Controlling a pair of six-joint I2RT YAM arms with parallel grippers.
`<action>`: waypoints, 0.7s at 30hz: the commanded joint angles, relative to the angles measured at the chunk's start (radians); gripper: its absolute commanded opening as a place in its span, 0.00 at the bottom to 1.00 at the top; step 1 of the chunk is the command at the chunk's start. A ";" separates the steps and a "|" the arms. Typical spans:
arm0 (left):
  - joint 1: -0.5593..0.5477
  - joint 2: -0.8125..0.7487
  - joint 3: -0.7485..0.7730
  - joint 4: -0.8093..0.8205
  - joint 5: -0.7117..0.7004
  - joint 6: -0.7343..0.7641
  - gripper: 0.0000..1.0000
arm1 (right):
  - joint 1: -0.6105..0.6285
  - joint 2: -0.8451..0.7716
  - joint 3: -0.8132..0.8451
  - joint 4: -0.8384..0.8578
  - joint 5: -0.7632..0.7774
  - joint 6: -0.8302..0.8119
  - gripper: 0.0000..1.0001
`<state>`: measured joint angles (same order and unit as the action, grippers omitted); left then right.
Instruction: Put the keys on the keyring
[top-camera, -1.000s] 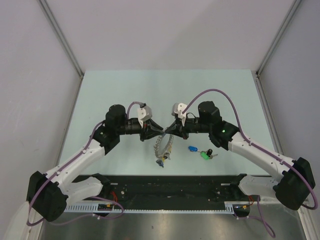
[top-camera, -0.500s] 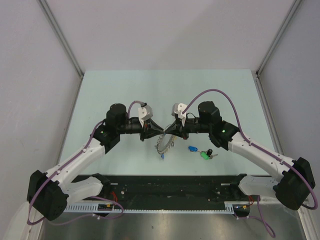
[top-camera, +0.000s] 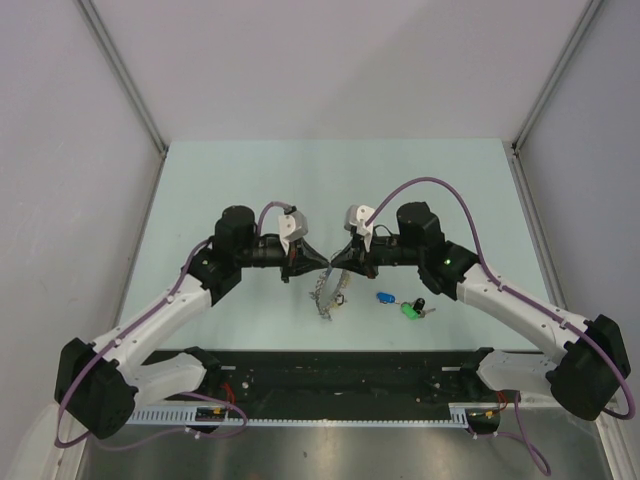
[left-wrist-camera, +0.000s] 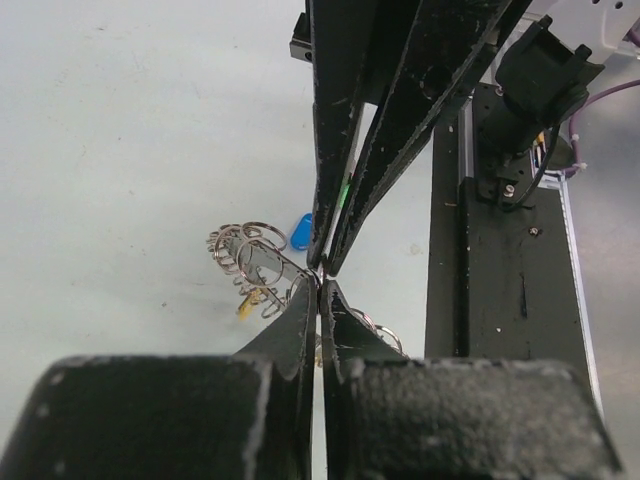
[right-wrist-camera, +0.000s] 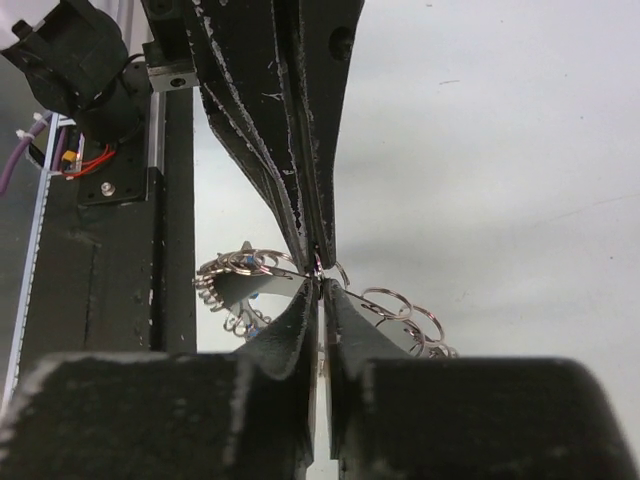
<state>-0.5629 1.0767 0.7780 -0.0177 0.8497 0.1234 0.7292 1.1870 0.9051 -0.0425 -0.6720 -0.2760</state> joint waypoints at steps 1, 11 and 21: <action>-0.006 -0.043 -0.016 0.013 -0.012 0.007 0.00 | -0.011 -0.032 0.023 0.102 -0.035 0.030 0.15; -0.005 -0.110 -0.092 0.189 -0.069 -0.080 0.00 | -0.094 -0.144 0.021 0.073 0.165 0.234 0.74; 0.011 -0.230 -0.146 0.214 -0.221 -0.162 0.00 | -0.174 -0.198 0.015 -0.245 0.439 0.417 0.87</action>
<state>-0.5632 0.9150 0.6350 0.1188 0.7078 0.0303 0.5697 1.0111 0.9054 -0.1307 -0.3817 0.0383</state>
